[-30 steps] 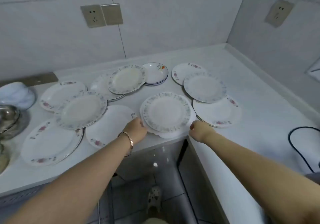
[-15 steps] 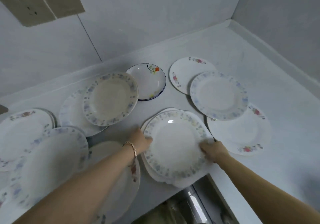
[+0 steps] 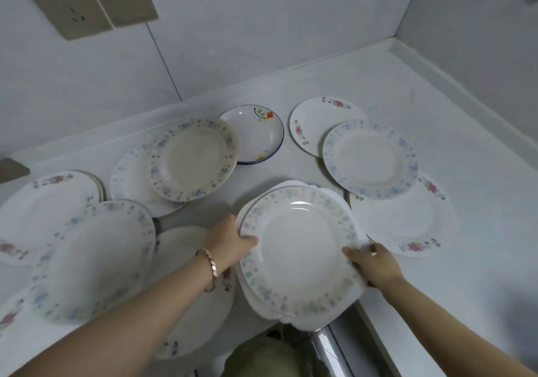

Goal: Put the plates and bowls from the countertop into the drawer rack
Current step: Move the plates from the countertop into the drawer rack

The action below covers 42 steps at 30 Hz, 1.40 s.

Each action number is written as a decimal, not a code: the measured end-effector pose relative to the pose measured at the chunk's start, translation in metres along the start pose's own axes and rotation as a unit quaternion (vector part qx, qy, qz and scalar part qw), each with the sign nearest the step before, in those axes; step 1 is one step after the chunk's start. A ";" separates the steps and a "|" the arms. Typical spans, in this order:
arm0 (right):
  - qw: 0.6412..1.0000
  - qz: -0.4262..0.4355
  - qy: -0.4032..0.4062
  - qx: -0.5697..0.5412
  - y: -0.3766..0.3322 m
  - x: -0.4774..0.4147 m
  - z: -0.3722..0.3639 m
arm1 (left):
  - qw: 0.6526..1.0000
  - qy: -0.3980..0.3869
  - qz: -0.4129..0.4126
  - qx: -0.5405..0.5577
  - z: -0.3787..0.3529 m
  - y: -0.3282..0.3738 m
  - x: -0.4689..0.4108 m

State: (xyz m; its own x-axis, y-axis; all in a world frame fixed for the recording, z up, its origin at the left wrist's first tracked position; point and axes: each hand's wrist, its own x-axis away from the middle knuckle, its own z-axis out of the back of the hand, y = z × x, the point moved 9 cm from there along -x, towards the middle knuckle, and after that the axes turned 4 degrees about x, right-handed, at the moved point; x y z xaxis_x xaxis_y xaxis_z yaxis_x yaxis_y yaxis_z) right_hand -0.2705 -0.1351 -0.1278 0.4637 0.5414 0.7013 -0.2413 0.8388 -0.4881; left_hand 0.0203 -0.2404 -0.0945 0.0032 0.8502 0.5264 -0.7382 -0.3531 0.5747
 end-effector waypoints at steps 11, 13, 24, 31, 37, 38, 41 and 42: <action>0.972 0.181 -0.061 0.136 0.027 0.116 -0.005 | 0.973 0.117 0.062 0.188 -0.017 -0.114 0.207; 0.963 0.197 -0.084 0.164 0.047 0.142 -0.021 | 0.968 0.123 0.080 0.202 -0.023 -0.142 0.244; 0.925 0.165 -0.221 0.261 0.164 0.253 -0.164 | 0.947 0.078 0.225 0.214 -0.038 -0.330 0.370; 0.927 0.118 -0.231 0.271 0.199 0.299 -0.294 | 0.941 0.083 0.263 0.195 -0.002 -0.458 0.384; 0.948 0.056 -0.172 0.263 0.219 0.308 -0.406 | 0.949 0.074 0.253 0.175 0.029 -0.561 0.338; 0.951 0.050 -0.159 0.262 0.224 0.304 -0.420 | 0.951 0.066 0.251 0.167 0.031 -0.574 0.327; 0.963 0.022 -0.130 0.236 0.242 0.287 -0.455 | 0.954 0.050 0.255 0.151 0.030 -0.606 0.290; 0.965 0.016 -0.121 0.230 0.247 0.279 -0.464 | 0.955 0.051 0.253 0.146 0.028 -0.614 0.277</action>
State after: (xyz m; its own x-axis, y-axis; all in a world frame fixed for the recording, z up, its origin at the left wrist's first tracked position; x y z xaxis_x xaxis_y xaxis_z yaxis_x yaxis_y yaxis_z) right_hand 0.1950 0.1962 -0.2941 0.2507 0.5187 0.8174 -0.6319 0.7273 -0.2678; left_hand 0.4937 0.2009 -0.2836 -0.3805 0.5708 0.7276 -0.4085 -0.8096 0.4215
